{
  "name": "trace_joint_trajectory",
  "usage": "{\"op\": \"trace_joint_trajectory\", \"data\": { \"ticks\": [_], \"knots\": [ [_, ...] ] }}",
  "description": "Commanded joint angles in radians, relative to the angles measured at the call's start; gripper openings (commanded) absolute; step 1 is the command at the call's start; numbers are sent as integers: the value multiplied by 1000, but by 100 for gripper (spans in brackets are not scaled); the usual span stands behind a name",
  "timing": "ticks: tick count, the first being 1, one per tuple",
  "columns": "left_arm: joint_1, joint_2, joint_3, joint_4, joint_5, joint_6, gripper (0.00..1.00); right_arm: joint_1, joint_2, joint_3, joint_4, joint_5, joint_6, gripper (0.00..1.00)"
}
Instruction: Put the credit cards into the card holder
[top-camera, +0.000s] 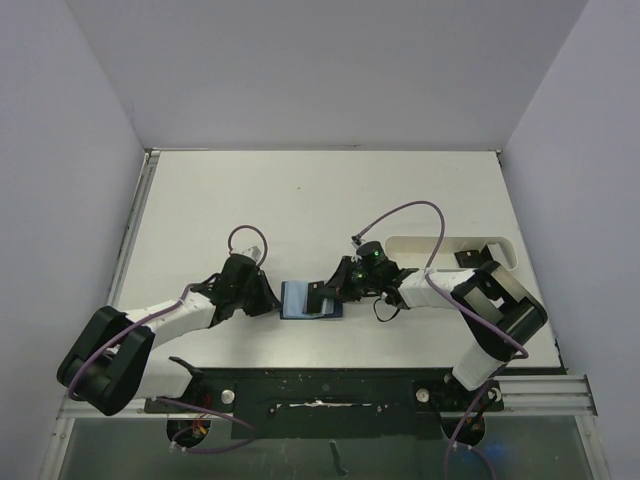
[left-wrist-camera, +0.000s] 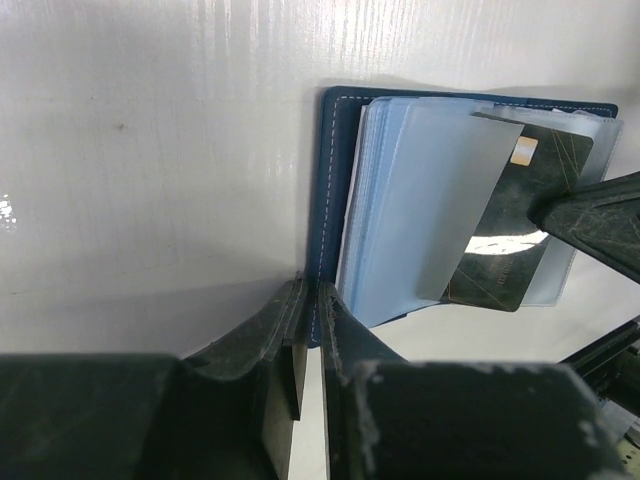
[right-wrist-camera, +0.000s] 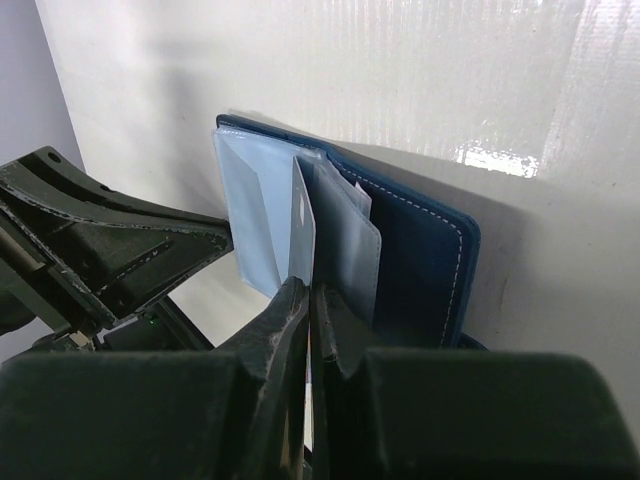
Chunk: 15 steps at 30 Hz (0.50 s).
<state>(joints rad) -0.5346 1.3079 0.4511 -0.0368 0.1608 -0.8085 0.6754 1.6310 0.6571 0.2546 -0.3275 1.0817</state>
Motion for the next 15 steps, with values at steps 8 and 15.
{"op": "trace_joint_trajectory", "data": {
  "ticks": [8, 15],
  "knots": [
    [-16, -16, 8, -6, -8, -4, 9, -15, -19, -15, 103, -63, -48, 0],
    [-13, -47, 75, -59, -36, -1, 13, -16, -84, -7, 0, 6, -77, 0]
  ]
}}
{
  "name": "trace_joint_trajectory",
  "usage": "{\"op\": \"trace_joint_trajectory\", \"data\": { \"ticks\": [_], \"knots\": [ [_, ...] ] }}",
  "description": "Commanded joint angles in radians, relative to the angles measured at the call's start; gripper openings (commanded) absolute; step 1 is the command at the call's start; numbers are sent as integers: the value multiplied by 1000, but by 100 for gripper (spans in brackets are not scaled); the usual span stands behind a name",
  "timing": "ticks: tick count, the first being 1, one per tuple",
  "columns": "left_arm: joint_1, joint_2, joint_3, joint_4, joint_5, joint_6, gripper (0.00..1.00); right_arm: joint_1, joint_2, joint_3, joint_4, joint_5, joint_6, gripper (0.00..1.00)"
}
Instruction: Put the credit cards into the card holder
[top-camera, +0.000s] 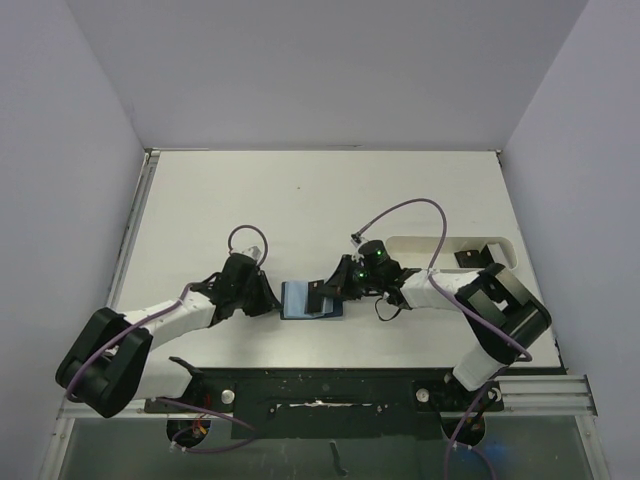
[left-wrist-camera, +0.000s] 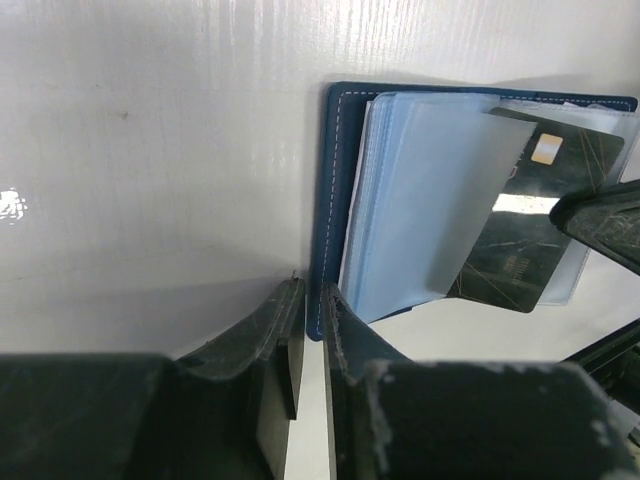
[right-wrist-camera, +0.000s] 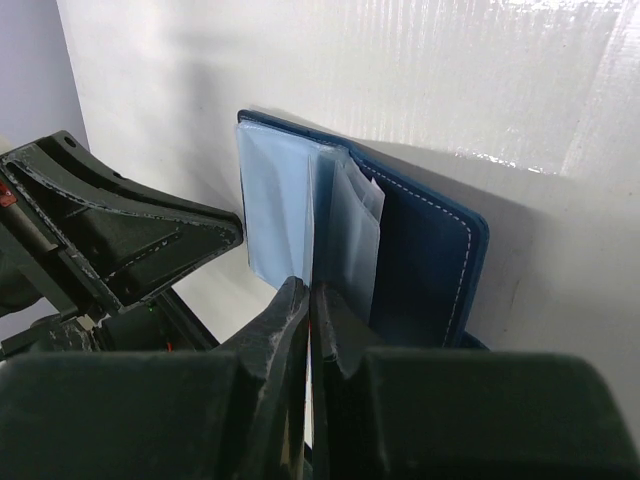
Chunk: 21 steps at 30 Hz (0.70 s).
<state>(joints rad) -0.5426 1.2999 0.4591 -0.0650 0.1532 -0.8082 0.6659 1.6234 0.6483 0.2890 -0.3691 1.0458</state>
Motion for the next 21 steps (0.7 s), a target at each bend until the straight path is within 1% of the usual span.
{"op": "trace_joint_trajectory", "data": {
  "ticks": [1, 7, 9, 14, 18, 21],
  "knots": [
    [-5, -47, 78, -35, -30, -3, 14, -6, -88, 5, -53, 61, -44, 0],
    [2, -74, 122, -48, -32, -5, 21, -1, -162, 19, -144, 124, -68, 0],
    [5, -75, 128, -32, -13, -6, 24, 1, -176, 21, -165, 142, -73, 0],
    [4, -76, 95, 94, 75, -23, 35, 2, -185, 22, -194, 171, -90, 0],
    [6, -48, 69, 200, 126, -48, 37, 6, -185, 17, -210, 195, -101, 0],
    [6, -19, 66, 229, 121, -53, 38, 6, -174, 14, -207, 192, -102, 0]
  ]
}}
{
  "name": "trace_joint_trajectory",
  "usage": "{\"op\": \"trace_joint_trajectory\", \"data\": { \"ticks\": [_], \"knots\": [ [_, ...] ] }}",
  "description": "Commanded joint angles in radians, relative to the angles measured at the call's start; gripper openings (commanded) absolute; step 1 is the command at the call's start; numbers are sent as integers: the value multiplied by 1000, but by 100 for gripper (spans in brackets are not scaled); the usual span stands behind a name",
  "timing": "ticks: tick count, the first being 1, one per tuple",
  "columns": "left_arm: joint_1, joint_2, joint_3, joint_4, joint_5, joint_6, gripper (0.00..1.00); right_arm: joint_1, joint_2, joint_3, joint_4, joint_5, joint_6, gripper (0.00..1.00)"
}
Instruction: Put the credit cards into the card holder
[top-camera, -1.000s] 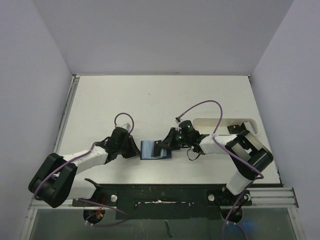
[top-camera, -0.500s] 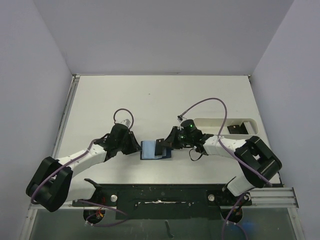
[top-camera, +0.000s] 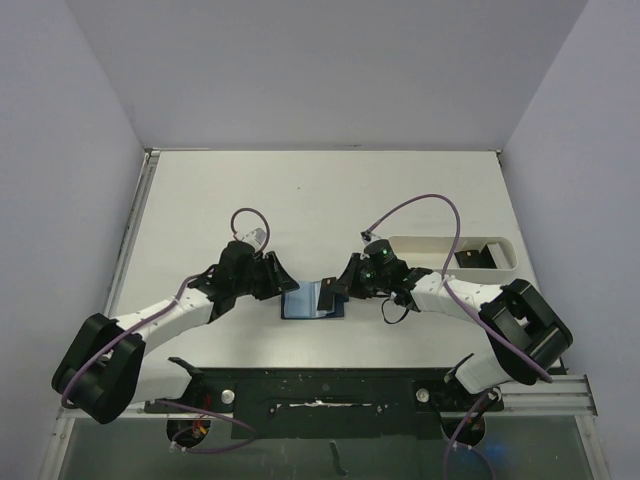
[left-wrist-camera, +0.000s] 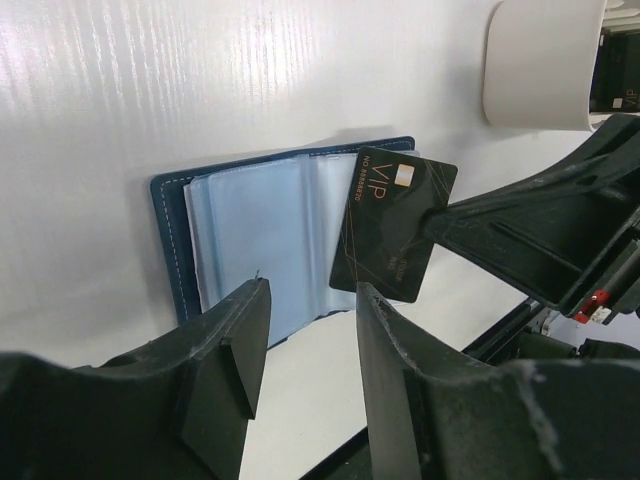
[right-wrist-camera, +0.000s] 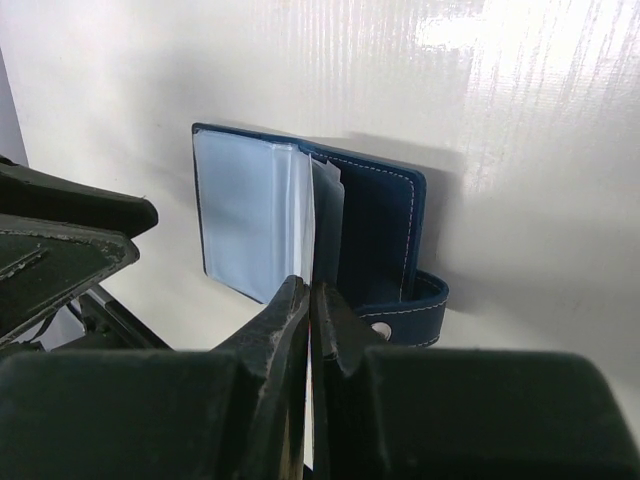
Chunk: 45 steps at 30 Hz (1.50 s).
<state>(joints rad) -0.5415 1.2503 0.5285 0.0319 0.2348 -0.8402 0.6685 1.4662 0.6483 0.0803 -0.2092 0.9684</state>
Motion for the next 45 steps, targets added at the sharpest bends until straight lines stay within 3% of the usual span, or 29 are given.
{"op": "trace_joint_trajectory", "data": {
  "ticks": [1, 19, 45],
  "knots": [
    [5, 41, -1, 135, 37, -19, 38, 3, -14, 13, 5, 30, -25, 0],
    [5, 152, -18, 167, 14, 11, 39, 5, -6, 15, 7, 25, -20, 0],
    [-16, 216, -33, 329, 122, -74, 40, 23, 22, -4, 20, 44, -17, 0]
  ]
}}
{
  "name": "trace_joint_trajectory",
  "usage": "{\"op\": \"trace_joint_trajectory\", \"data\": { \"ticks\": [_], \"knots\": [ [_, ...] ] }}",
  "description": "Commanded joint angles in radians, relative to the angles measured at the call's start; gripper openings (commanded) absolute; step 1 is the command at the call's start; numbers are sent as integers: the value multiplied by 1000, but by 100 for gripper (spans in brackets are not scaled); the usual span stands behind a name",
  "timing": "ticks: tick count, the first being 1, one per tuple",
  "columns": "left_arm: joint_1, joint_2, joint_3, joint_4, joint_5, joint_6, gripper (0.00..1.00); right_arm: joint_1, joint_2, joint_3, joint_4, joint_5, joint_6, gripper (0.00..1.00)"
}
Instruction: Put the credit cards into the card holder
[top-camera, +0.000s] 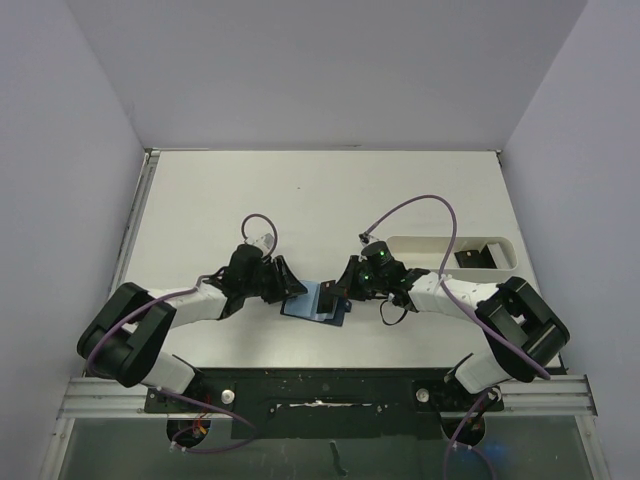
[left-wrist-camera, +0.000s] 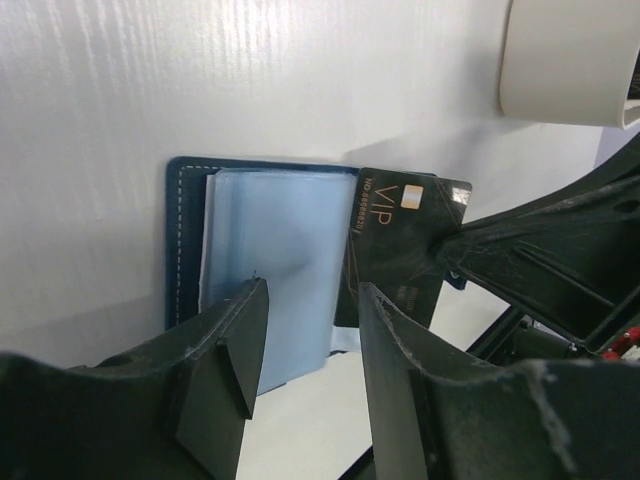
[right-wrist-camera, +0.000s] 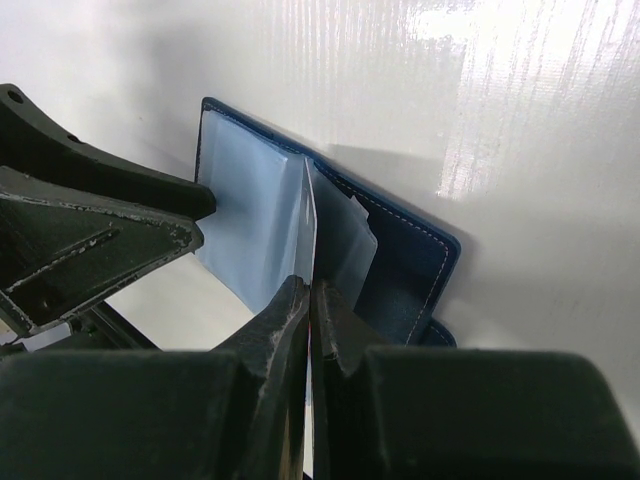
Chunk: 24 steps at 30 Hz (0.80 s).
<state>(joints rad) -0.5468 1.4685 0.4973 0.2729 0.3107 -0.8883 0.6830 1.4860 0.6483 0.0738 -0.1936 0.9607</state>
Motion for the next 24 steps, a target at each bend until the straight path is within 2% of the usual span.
{"op": "trace_joint_trajectory", "data": {
  "ticks": [1, 9, 17, 24],
  "knots": [
    [-13, -2, -4, 97, 51, -33, 40, 8, 2, -5, 27, 28, -10, 0],
    [-24, 0, -9, 140, 78, -67, 40, 9, 2, -10, 29, 28, -13, 0],
    [-21, -66, 78, -132, -67, 63, 42, 10, -3, -11, 28, 28, -20, 0],
    [-22, -62, 68, -161, -89, 90, 44, 9, 1, -3, 27, 28, -24, 0]
  ]
}}
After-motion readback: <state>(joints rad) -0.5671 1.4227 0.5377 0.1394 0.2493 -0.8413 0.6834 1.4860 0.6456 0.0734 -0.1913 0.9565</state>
